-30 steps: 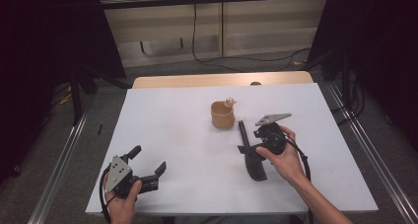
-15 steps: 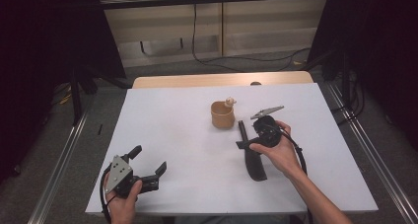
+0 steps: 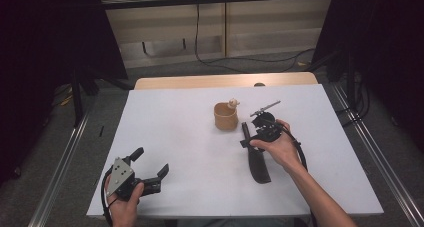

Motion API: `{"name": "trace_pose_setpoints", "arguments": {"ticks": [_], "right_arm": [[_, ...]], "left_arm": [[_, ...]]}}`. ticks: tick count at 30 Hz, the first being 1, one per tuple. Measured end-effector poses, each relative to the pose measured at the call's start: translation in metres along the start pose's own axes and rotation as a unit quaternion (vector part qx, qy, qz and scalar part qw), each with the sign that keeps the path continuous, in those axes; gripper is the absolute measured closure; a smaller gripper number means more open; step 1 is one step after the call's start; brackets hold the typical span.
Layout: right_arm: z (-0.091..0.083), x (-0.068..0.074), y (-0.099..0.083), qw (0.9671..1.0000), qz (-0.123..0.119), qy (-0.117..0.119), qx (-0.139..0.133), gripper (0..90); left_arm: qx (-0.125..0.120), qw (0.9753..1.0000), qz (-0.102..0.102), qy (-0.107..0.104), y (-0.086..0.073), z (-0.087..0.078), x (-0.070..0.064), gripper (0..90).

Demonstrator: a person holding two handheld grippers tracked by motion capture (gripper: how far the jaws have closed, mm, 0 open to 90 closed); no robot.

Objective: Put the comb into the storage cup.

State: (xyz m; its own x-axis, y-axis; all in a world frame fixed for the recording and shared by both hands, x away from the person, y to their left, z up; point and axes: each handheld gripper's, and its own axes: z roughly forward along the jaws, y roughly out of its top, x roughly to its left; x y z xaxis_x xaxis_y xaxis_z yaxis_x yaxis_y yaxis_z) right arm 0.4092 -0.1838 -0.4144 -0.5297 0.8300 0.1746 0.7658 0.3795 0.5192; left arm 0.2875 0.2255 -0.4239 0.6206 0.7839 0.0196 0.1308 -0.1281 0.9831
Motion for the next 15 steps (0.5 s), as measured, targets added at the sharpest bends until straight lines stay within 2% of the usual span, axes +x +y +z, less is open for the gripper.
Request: {"name": "trace_pose_setpoints", "arguments": {"ticks": [6,8,15], "right_arm": [[0.007,0.000,-0.001,0.9991,0.013,-0.002,0.041,22.9],[0.010,0.001,-0.001,0.9985,0.010,-0.003,0.054,25.3],[0.014,0.002,0.004,0.9974,0.016,-0.010,0.070,32.3]], "left_arm": [[0.001,1.0000,0.001,-0.002,0.000,0.001,0.000,2.6],[0.001,1.0000,0.001,-0.002,0.000,0.001,0.000,2.6],[0.001,1.0000,0.001,-0.001,0.000,0.001,0.000,2.6]]}}
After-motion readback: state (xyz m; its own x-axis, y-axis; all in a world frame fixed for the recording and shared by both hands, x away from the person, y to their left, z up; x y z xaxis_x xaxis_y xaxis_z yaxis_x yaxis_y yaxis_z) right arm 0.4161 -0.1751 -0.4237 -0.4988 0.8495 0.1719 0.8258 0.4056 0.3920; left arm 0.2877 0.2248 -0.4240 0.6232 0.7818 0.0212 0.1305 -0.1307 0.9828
